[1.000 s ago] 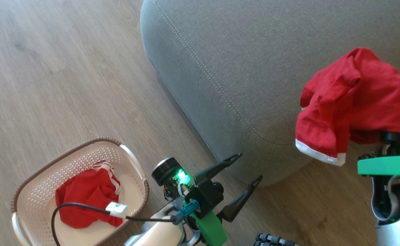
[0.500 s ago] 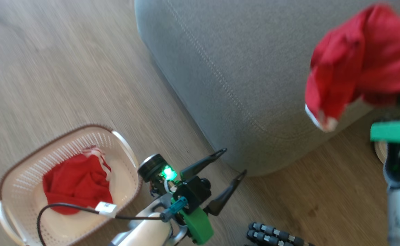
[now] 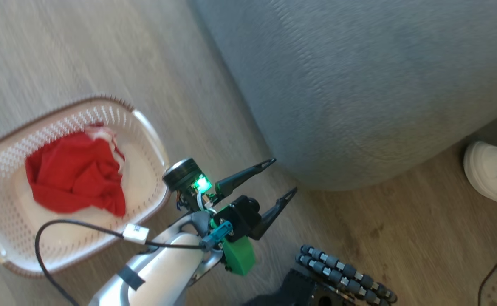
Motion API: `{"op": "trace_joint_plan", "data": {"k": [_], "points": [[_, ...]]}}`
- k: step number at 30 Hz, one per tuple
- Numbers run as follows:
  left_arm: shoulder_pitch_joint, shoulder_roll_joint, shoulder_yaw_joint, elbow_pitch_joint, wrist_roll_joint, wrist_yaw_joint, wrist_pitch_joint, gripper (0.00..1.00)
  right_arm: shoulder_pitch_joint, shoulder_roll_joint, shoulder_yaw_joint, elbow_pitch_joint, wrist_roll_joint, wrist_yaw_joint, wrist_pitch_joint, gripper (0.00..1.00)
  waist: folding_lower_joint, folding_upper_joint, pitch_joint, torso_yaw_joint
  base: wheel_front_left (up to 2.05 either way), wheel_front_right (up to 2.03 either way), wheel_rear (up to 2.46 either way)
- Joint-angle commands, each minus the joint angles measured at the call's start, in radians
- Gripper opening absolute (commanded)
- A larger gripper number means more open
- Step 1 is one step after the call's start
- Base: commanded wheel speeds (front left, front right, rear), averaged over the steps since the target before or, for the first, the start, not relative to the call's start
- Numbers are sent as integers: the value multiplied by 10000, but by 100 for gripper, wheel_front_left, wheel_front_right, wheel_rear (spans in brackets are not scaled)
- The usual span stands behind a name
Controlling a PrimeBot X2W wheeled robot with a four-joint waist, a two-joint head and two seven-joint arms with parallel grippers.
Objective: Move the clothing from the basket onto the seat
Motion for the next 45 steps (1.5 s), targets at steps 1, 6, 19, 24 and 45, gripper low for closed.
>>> {"op": "trace_joint_plan", "data": {"k": [1,6,19,24,45], "points": [[-292,21,148,-278,143,-9,-51,100,-631,-395,-105,-50,50,69,6,0,-1,0,708,485,0,0,0],[-634,14,74,-264,234,38,-51,100,-1943,-836,-422,868,-9,69,6,0,-1,0,1329,924,0,0,0],[-857,-226,-427,-57,248,172,-51,100,-3380,-1552,-1072,3032,-1871,69,6,0,-1,0,1830,1815,0,0,0],[-898,-196,-487,-83,237,264,-51,100,-3693,-1444,-1831,4189,-2466,69,6,0,-1,0,1956,1920,0,0,0],[-1148,-125,-636,13,96,400,-51,100,-3896,-1099,-2662,7971,-4176,69,6,0,-1,0,2131,1979,0,0,0]]}}
